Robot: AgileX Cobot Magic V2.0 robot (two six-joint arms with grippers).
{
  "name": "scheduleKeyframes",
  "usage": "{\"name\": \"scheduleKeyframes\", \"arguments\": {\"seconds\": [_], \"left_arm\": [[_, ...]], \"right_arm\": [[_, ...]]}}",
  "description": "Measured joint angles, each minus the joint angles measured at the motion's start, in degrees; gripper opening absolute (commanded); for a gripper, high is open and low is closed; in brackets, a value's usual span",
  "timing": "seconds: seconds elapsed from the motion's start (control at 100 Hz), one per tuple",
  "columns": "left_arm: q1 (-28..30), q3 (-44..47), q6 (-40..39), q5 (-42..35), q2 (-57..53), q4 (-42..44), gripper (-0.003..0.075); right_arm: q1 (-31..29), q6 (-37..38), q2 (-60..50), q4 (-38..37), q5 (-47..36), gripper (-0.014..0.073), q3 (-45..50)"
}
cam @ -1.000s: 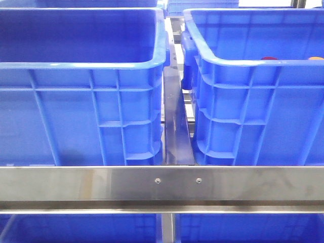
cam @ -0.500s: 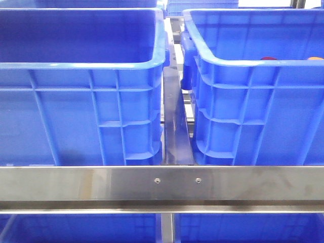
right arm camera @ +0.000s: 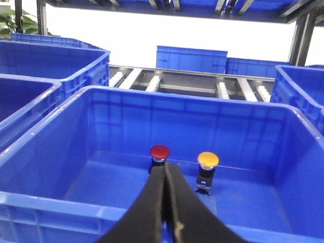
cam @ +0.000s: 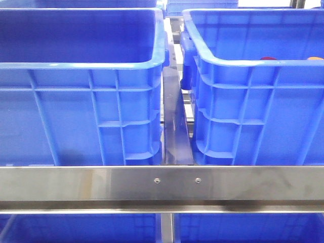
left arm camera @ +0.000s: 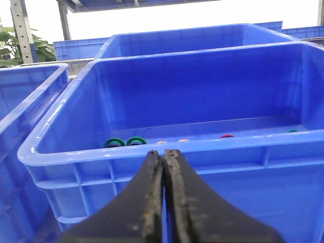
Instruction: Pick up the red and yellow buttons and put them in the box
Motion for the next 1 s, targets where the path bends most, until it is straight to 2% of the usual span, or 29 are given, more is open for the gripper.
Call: {"name": "scheduleKeyframes", "arguments": {"seconds": [0.25, 0.48, 1.0], "left_arm": [[0.0, 0.0, 0.0, 0.0, 0.0, 0.0, -0.0019], [0.0, 0.0, 0.0, 0.0, 0.0, 0.0, -0.0019], [0.0, 0.0, 0.0, 0.0, 0.0, 0.1, -0.0019]], "right_arm": [[-0.3, 0.4, -5.6, -2.6, -4.7, -0.0068, 7.5], [-3.9, 5.3, -5.6, -2.6, -9.6, -0.0068, 12.3], [-4.3, 6.9, -5.6, -2.8, -9.3, -0.0068, 13.0]]}}
